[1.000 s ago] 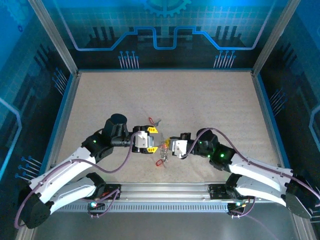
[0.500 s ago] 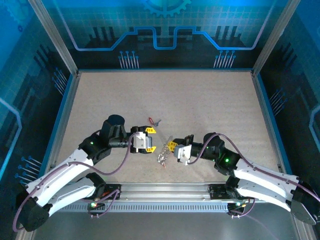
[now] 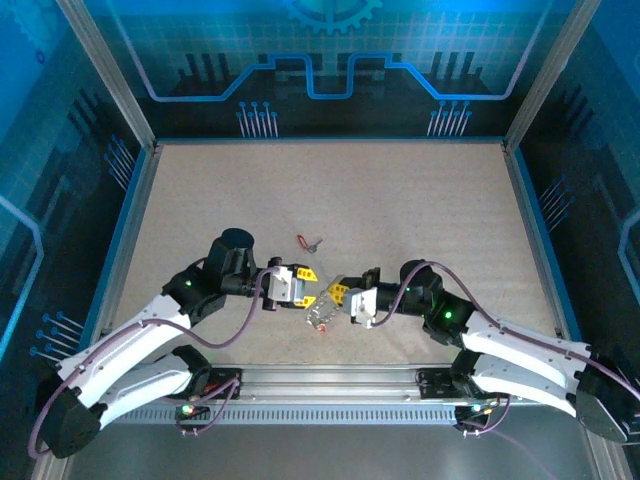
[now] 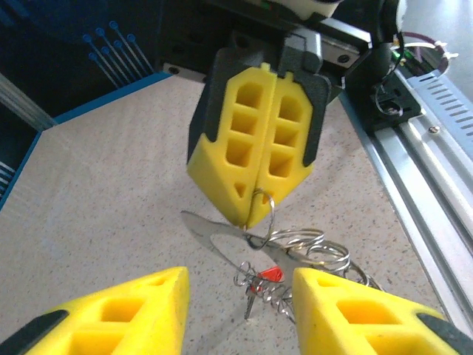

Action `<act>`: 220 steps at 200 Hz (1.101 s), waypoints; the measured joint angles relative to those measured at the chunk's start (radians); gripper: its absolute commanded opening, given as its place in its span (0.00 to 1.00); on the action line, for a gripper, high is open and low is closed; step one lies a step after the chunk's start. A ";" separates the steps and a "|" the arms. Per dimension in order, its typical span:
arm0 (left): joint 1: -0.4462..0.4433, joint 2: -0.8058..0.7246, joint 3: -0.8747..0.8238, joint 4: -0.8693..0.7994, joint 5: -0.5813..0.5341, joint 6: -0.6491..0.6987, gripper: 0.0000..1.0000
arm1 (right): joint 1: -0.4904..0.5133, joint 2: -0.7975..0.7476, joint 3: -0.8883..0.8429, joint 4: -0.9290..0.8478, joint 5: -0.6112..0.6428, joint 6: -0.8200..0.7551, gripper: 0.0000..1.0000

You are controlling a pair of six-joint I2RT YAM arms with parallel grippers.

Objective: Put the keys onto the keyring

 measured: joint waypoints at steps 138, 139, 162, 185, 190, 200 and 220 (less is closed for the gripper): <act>0.000 0.011 0.000 -0.016 0.012 0.027 0.23 | 0.000 0.079 0.057 -0.022 -0.069 -0.030 0.00; 0.000 0.011 0.000 -0.016 0.012 0.028 0.24 | 0.000 0.079 0.057 -0.023 -0.069 -0.030 0.00; 0.000 0.010 0.001 -0.021 0.005 0.028 0.31 | 0.000 0.079 0.057 -0.025 -0.069 -0.030 0.00; 0.000 -0.001 0.001 -0.034 -0.030 0.034 0.36 | 0.000 0.079 0.058 -0.033 -0.066 -0.031 0.00; 0.000 -0.006 0.001 -0.035 -0.040 0.036 0.36 | 0.000 0.077 0.057 -0.033 -0.063 -0.032 0.00; 0.000 -0.016 0.001 -0.039 -0.057 0.043 0.37 | 0.000 0.073 0.057 -0.033 -0.055 -0.034 0.00; 0.000 -0.029 0.001 -0.039 -0.079 0.049 0.37 | 0.000 0.065 0.057 -0.037 -0.039 -0.034 0.00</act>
